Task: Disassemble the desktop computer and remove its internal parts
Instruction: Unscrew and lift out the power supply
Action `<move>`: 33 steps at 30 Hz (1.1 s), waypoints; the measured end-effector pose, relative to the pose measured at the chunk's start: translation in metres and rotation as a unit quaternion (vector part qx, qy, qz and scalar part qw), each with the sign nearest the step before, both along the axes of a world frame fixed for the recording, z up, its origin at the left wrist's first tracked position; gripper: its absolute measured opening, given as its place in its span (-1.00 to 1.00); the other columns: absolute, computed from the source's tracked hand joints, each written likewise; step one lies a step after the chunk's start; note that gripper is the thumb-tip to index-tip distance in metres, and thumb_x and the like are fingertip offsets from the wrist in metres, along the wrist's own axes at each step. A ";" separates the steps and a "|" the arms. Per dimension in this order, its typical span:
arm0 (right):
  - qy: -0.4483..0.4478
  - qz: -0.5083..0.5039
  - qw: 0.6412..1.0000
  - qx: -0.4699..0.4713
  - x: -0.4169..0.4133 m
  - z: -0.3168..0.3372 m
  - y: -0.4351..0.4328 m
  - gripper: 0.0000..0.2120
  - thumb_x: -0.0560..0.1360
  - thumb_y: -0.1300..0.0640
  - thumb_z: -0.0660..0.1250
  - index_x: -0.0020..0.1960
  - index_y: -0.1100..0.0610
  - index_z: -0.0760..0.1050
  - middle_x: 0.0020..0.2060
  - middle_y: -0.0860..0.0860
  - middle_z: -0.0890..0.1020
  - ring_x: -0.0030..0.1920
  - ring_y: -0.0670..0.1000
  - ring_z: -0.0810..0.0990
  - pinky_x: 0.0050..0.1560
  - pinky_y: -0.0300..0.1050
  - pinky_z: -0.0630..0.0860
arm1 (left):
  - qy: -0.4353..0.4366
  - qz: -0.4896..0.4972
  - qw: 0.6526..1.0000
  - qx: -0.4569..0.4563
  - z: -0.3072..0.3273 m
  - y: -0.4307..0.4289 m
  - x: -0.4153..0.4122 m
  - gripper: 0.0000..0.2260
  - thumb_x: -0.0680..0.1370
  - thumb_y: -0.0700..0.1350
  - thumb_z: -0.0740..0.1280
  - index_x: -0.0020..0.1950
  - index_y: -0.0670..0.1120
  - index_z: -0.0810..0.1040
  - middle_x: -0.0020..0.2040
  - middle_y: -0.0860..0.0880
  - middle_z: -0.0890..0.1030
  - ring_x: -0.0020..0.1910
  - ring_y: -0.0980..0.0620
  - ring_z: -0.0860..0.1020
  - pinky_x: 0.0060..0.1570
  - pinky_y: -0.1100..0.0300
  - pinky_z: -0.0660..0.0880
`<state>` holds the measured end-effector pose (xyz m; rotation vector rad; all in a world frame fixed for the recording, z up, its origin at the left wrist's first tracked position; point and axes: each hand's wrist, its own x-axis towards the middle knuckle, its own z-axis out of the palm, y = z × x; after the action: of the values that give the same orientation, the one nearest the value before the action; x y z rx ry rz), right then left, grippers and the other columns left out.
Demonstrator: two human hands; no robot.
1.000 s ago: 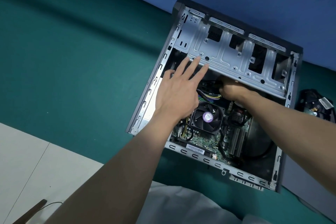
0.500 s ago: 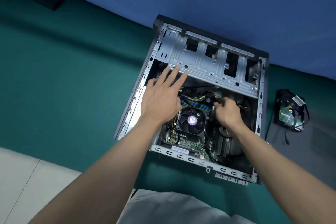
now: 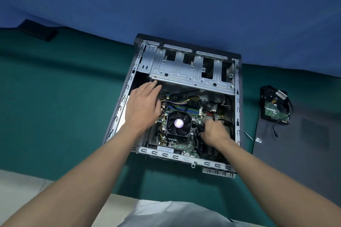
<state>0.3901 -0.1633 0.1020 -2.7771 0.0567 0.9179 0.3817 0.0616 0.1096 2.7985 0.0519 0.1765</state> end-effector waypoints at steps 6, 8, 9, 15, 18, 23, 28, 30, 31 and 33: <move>-0.198 -0.009 0.980 0.036 0.003 0.031 -0.003 -0.86 0.51 0.24 0.19 -0.16 0.24 0.49 -0.25 0.11 0.48 -0.26 0.13 0.45 -0.23 -0.11 0.38 | -0.026 -0.002 0.999 -0.026 0.015 -0.022 -0.008 -0.67 0.52 -0.16 0.36 0.29 -0.12 0.55 0.20 -0.07 0.63 0.23 -0.05 0.52 0.31 0.02 0.31; -0.242 -0.015 0.967 0.074 0.007 0.044 -0.003 -0.84 0.54 0.21 0.18 -0.07 0.26 0.49 -0.11 0.14 0.46 -0.18 0.14 0.45 -0.15 -0.05 0.41 | 0.012 -0.012 0.996 -0.083 0.023 -0.041 -0.009 -0.69 0.58 -0.10 0.29 0.32 -0.09 0.54 0.20 -0.04 0.62 0.22 0.00 0.52 0.31 0.06 0.31; -0.259 -0.021 0.961 0.091 0.010 0.051 -0.004 -0.83 0.56 0.19 0.17 -0.05 0.26 0.48 -0.08 0.12 0.44 -0.14 0.13 0.43 -0.10 -0.04 0.40 | 0.030 -0.017 0.992 -0.123 0.027 -0.051 -0.010 -0.69 0.61 -0.05 0.26 0.33 -0.08 0.52 0.21 -0.05 0.62 0.22 0.01 0.52 0.30 0.05 0.33; -0.262 -0.154 0.918 0.254 0.027 0.091 -0.017 -0.75 0.60 0.03 0.14 -0.18 0.12 0.44 -0.24 0.03 0.58 -0.15 0.11 0.53 -0.20 -0.04 0.41 | 0.117 -0.023 0.939 -0.322 0.045 -0.101 -0.014 -0.59 0.62 0.20 0.13 0.25 -0.04 0.56 -0.07 0.05 0.67 -0.10 0.16 0.59 -0.08 0.14 0.50; -0.165 -0.313 0.826 0.439 0.030 0.105 -0.028 -0.79 0.59 0.09 0.18 -0.17 0.11 0.48 -0.33 0.04 0.63 -0.14 0.12 0.60 -0.07 0.05 0.56 | 0.074 -0.007 0.936 -0.344 0.059 -0.114 -0.005 -0.73 0.65 0.03 0.18 0.01 -0.08 0.60 -0.20 -0.05 0.67 -0.20 -0.02 0.61 -0.12 -0.04 0.53; -0.043 -0.390 0.632 0.669 0.021 0.125 -0.051 -0.84 0.56 0.31 0.19 -0.12 0.18 0.51 -0.28 0.08 0.62 -0.18 0.02 0.61 -0.11 0.00 0.61 | 0.007 -0.027 0.962 -0.272 0.088 -0.144 0.009 -0.73 0.66 0.02 0.18 -0.12 -0.04 0.58 -0.36 0.00 0.60 -0.32 -0.04 0.56 -0.25 -0.02 0.51; -0.086 -0.291 0.635 0.711 0.008 0.131 -0.080 -0.61 0.39 0.29 0.44 0.18 0.05 0.54 -0.03 -0.05 0.64 -0.07 -0.11 0.62 -0.17 -0.26 0.53 | -0.022 -0.096 0.980 -0.171 0.105 -0.190 0.021 -0.81 0.60 -0.09 0.21 -0.12 -0.10 0.57 -0.30 -0.11 0.63 -0.30 -0.17 0.57 -0.32 -0.02 0.49; -0.145 -0.277 0.671 0.672 0.005 0.132 -0.096 -0.56 0.32 0.26 0.53 0.15 0.02 0.57 0.03 -0.10 0.64 0.04 -0.15 0.61 -0.01 -0.29 0.53 | -0.011 -0.108 0.985 -0.134 0.107 -0.210 0.024 -0.79 0.60 -0.04 0.22 -0.17 -0.09 0.53 -0.22 -0.13 0.62 -0.21 -0.20 0.57 -0.29 0.00 0.47; -0.179 -0.288 0.679 0.651 0.005 0.132 -0.104 -0.63 0.32 0.26 0.54 0.08 0.04 0.60 -0.02 -0.10 0.67 0.02 -0.16 0.62 -0.02 -0.32 0.52 | -0.013 -0.120 0.986 -0.112 0.106 -0.220 0.026 -0.76 0.61 0.01 0.21 -0.12 -0.10 0.55 -0.16 -0.13 0.62 -0.16 -0.19 0.57 -0.25 0.01 0.47; -0.228 -0.364 0.660 0.616 0.007 0.131 -0.123 -0.79 0.33 0.26 0.54 -0.07 0.11 0.62 -0.21 -0.05 0.70 -0.14 -0.11 0.66 -0.17 -0.33 0.54 | -0.038 -0.193 0.978 -0.073 0.103 -0.242 0.028 -0.76 0.62 0.01 0.18 0.03 -0.08 0.58 -0.02 -0.08 0.62 -0.04 -0.14 0.55 -0.17 0.02 0.47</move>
<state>0.3966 -0.2858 0.2330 -1.3451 0.3028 -0.0796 0.4098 -0.1801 0.2130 2.5917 -0.4729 0.1765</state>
